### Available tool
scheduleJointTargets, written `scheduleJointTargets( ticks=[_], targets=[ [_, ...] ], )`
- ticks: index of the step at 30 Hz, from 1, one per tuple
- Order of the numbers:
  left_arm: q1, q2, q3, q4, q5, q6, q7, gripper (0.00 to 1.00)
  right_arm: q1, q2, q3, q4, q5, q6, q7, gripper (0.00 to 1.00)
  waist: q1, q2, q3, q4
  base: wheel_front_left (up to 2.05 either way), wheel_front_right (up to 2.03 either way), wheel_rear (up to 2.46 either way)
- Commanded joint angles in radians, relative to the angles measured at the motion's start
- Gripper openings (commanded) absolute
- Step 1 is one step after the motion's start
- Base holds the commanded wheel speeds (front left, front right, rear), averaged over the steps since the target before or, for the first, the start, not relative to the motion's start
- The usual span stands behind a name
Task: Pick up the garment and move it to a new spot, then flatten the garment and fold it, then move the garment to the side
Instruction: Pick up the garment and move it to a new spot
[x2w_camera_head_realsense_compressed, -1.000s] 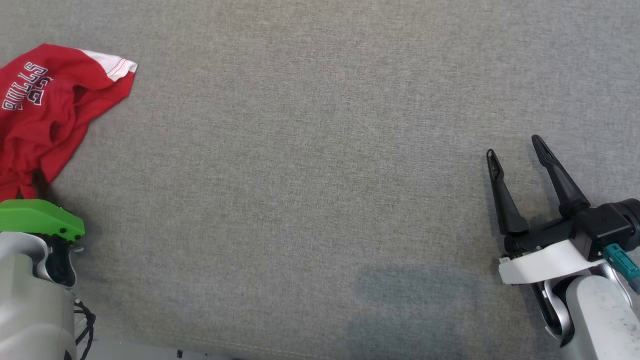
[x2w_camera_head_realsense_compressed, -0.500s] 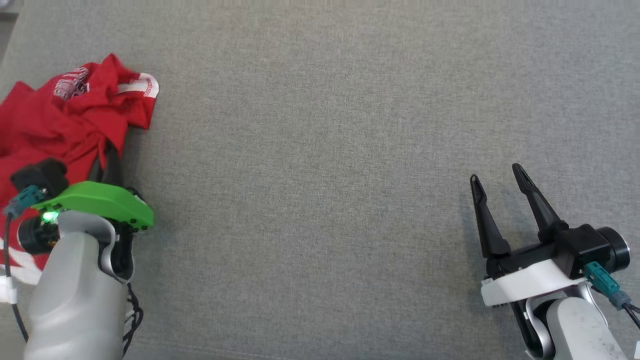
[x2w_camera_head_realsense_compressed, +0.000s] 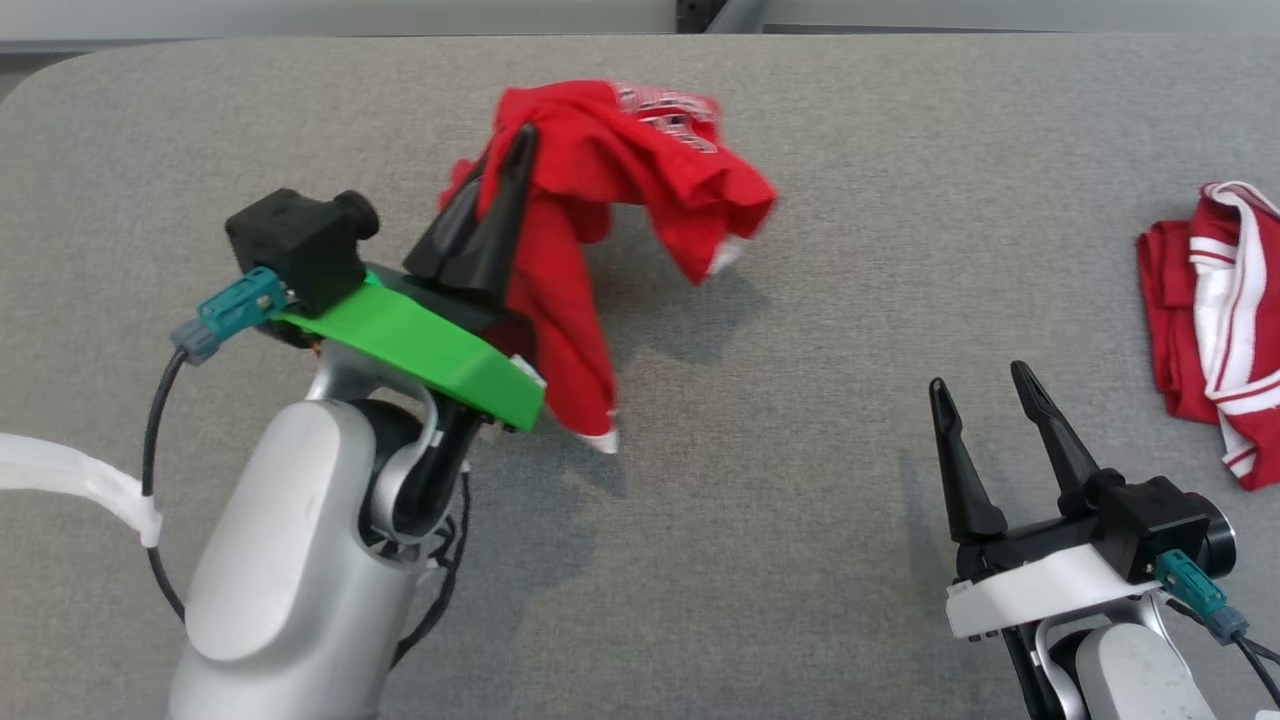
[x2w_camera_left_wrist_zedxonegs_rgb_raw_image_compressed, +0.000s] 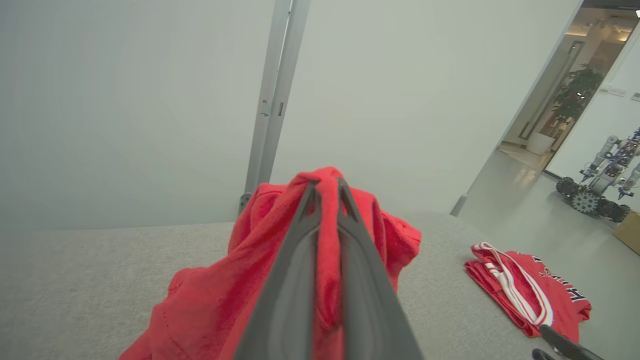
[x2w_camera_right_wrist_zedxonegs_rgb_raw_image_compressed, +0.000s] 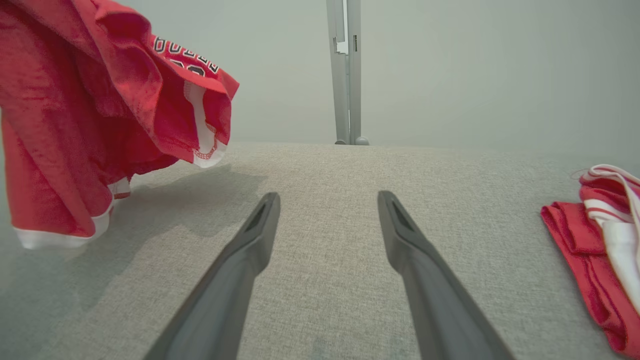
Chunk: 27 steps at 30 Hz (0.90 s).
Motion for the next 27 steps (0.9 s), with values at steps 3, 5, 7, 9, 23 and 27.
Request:
scheduleJointTargets(
  ticks=[3,5,7,9,23,27],
  targets=[
    [0.012,-0.024,-0.043,-0.107,-0.016,0.011,0.047,0.00,0.018,0.011,-0.007,-0.002,0.005,-0.001,-0.003,1.00,0.0000,0.0042,-0.030,-0.089,0.00,0.00,0.00],
    [0.021,-0.040,-0.077,-0.162,-0.031,0.018,0.074,0.00,0.019,0.015,-0.011,-0.003,0.008,-0.001,-0.003,1.00,0.0000,0.0042,-0.026,-0.116,0.00,0.00,0.00],
    [0.034,-0.043,-0.105,-0.175,-0.022,0.029,0.091,0.00,0.018,0.017,-0.013,-0.004,0.010,-0.001,-0.003,1.00,0.0000,0.0042,-0.017,-0.142,0.00,0.00,0.00],
    [0.058,-0.035,-0.130,-0.150,-0.002,0.034,0.090,0.00,0.016,0.019,-0.013,-0.002,0.012,-0.001,-0.003,1.00,0.0000,0.0042,-0.007,-0.168,0.00,0.00,0.00],
    [0.218,0.059,-0.143,0.383,0.058,0.042,-0.070,0.00,0.049,0.023,-0.038,0.016,0.039,-0.001,-0.003,1.00,0.0000,0.0042,-0.001,-0.216,0.00,0.00,0.00],
    [0.197,0.048,-0.126,0.468,0.052,0.039,-0.134,0.04,0.054,0.022,-0.035,0.023,0.030,-0.001,-0.003,1.00,0.0000,0.0042,-0.020,-0.196,0.00,0.00,0.00]
  ],
)
